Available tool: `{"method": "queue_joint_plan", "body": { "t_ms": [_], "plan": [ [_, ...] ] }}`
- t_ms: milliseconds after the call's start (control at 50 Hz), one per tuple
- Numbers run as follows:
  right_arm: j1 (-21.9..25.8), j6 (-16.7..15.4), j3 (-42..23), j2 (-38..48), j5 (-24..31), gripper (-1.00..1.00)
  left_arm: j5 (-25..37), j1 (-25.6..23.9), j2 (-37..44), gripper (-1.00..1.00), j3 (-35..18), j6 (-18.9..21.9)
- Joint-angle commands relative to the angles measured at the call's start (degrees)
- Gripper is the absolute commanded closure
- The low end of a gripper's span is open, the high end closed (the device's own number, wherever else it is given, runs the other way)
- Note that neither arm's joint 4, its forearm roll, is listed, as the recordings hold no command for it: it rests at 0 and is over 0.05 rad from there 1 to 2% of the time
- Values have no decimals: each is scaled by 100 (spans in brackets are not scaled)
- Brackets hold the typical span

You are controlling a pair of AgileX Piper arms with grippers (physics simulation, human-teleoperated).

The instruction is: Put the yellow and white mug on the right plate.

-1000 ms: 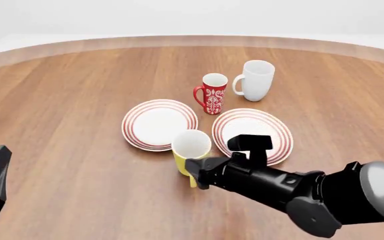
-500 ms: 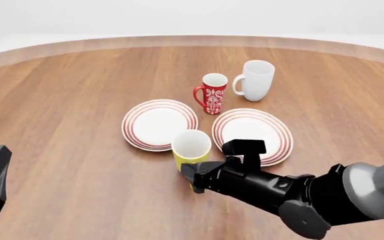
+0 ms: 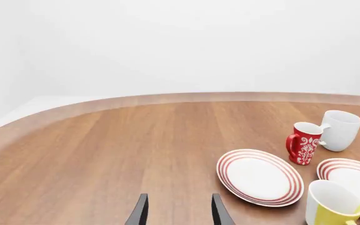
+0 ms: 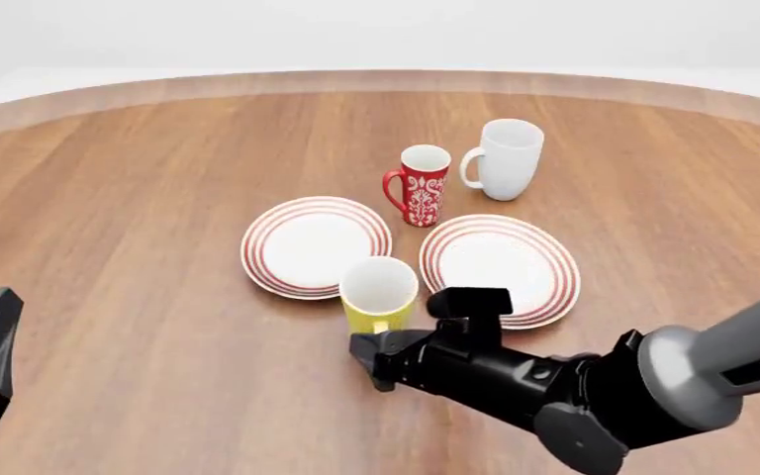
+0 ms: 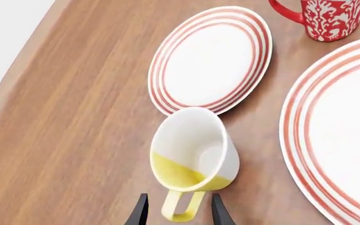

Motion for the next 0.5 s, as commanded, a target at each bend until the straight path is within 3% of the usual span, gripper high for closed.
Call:
{"method": "queue_joint_plan", "body": {
  "t_ms": [20, 500],
  "plan": [
    [27, 20, -52, 163, -68, -100, 0, 0, 0, -100, 0, 0],
    [87, 104, -47, 453, -272, -100, 0, 0, 0, -100, 0, 0]
  ]
}}
